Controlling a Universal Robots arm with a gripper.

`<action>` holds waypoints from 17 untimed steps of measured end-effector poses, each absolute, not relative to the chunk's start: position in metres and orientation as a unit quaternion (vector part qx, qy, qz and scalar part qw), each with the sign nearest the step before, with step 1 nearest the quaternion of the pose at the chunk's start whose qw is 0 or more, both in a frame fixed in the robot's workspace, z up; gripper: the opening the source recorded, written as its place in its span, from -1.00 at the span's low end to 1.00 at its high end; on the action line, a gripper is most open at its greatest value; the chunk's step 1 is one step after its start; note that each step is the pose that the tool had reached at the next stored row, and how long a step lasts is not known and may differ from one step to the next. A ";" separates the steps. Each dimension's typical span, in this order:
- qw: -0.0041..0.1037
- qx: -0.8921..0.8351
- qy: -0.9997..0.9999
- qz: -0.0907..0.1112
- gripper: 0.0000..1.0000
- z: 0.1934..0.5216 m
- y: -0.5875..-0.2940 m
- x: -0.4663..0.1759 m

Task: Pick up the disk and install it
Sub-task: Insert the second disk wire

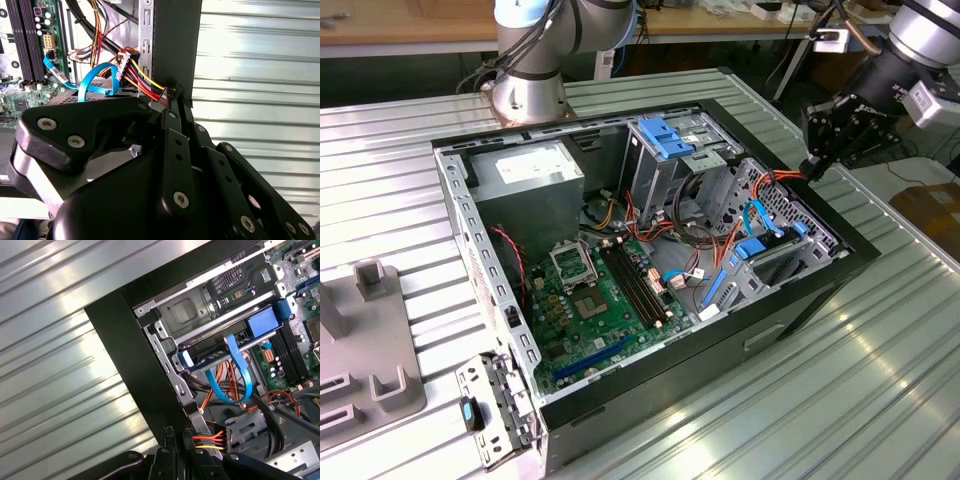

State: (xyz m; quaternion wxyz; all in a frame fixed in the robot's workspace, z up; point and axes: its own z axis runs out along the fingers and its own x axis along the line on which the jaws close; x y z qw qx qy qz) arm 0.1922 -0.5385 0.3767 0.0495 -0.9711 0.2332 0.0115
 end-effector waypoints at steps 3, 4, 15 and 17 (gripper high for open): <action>0.050 -0.971 0.233 0.011 -0.67 0.377 -0.539 0.176; 0.050 -0.971 0.233 0.010 -0.67 0.377 -0.539 0.171; 0.050 -0.961 0.272 0.008 -0.67 0.377 -0.539 0.157; 0.050 -0.960 0.277 0.007 -0.67 0.376 -0.539 0.157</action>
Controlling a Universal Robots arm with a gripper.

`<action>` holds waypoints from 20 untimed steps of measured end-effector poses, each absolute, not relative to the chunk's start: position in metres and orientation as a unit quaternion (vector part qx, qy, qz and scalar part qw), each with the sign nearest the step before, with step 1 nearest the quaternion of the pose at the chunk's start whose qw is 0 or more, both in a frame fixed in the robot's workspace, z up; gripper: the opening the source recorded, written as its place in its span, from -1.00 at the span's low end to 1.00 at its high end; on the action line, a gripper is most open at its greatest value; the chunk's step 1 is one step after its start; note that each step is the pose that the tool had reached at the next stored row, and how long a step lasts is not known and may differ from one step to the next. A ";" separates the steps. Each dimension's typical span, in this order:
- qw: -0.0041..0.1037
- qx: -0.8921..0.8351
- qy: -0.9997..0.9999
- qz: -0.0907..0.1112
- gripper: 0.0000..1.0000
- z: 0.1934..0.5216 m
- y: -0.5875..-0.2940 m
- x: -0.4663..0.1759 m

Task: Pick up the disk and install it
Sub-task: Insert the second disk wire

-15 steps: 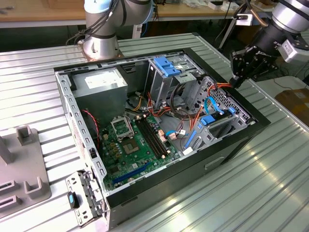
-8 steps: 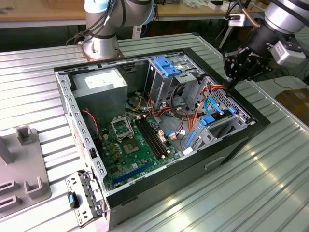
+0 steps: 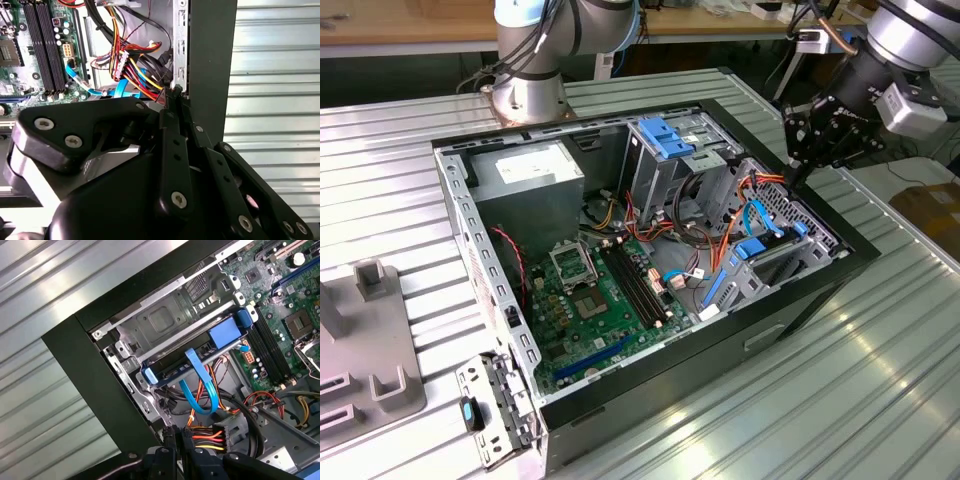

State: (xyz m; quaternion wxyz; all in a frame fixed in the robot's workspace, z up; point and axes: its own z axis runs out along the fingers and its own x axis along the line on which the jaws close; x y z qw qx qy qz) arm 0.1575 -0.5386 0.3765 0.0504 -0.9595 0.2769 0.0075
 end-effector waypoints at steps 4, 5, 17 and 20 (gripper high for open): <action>0.051 -0.939 0.340 0.004 -0.67 0.376 -0.539 0.157; 0.051 -0.928 0.370 0.002 -0.67 0.376 -0.539 0.157; 0.051 -0.876 0.479 -0.004 -0.67 0.372 -0.539 0.150; 0.051 -0.873 0.485 -0.004 -0.67 0.371 -0.539 0.146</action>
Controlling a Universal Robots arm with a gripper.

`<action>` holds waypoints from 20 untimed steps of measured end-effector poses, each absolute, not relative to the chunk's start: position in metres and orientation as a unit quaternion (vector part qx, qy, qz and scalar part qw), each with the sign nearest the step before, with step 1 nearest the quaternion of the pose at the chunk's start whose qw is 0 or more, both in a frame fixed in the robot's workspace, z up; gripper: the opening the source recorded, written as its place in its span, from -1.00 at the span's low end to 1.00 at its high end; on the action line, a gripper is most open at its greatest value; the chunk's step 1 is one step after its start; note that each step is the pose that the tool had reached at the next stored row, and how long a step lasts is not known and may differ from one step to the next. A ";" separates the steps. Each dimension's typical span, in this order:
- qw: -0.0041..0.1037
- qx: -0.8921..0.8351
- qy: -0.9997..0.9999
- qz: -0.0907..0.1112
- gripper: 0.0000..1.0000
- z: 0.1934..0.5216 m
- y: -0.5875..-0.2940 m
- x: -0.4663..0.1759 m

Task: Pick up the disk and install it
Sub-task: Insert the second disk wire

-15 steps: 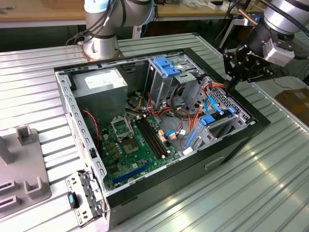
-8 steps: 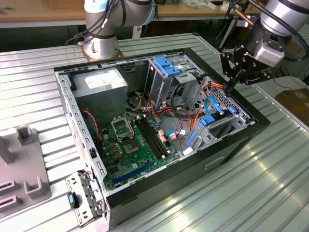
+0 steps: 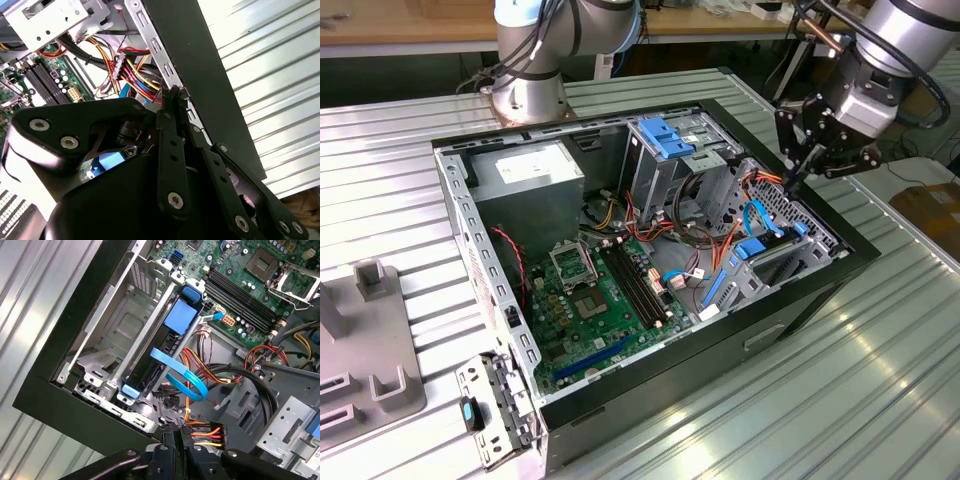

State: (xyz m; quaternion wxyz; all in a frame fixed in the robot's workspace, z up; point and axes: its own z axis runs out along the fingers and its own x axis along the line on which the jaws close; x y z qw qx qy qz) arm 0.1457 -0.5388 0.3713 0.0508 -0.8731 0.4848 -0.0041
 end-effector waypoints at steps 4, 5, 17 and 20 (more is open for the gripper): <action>0.050 -0.867 0.495 -0.005 -0.67 0.369 -0.539 0.134; 0.050 -0.860 0.508 -0.006 -0.67 0.368 -0.539 0.134; 0.049 -0.798 0.601 -0.012 -0.67 0.366 -0.539 0.126; 0.048 -0.771 0.635 -0.014 -0.67 0.365 -0.540 0.126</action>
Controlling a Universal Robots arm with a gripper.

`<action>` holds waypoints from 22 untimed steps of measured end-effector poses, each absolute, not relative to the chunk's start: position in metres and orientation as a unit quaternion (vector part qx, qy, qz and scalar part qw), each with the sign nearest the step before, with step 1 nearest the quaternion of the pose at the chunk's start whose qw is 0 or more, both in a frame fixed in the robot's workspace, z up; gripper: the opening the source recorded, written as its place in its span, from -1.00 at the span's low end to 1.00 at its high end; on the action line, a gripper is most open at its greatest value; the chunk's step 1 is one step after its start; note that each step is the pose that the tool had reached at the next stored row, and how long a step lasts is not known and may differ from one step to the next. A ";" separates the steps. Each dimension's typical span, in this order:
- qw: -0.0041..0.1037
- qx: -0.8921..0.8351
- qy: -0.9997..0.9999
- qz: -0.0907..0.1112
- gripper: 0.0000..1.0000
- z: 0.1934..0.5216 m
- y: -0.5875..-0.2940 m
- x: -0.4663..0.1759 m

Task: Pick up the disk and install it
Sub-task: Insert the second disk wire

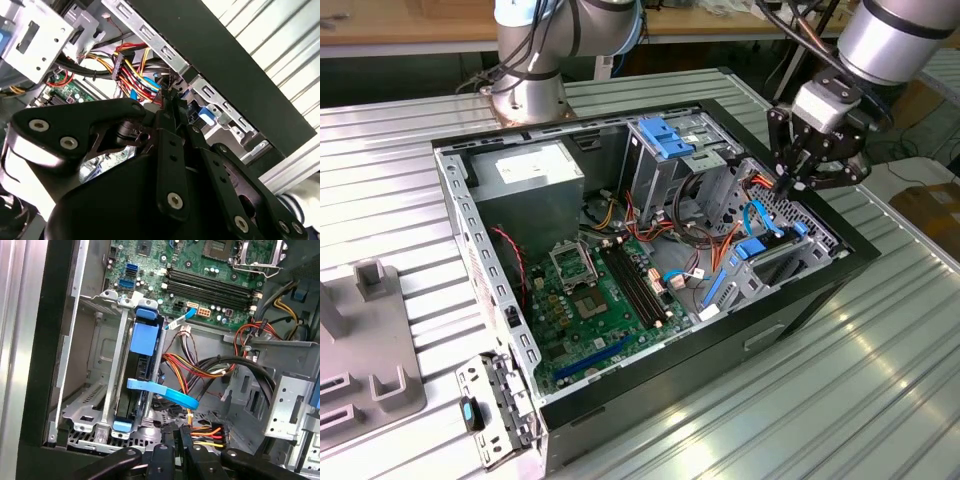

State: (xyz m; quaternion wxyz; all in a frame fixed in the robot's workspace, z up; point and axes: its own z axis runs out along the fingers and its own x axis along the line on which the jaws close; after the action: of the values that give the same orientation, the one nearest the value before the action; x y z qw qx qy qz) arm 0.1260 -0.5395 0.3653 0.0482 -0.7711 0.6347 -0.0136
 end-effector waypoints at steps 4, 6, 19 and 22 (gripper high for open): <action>0.048 -0.759 0.649 -0.015 -0.67 0.365 -0.541 0.124; 0.048 -0.759 0.649 -0.015 -0.67 0.365 -0.549 0.123; 0.048 -0.759 0.649 -0.014 -0.67 0.361 -0.570 0.112; 0.048 -0.759 0.649 -0.015 -0.67 0.360 -0.574 0.111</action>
State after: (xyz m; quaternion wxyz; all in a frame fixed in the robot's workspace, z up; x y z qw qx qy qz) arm 0.1107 -0.5741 0.3600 0.0479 -0.7592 0.6489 -0.0145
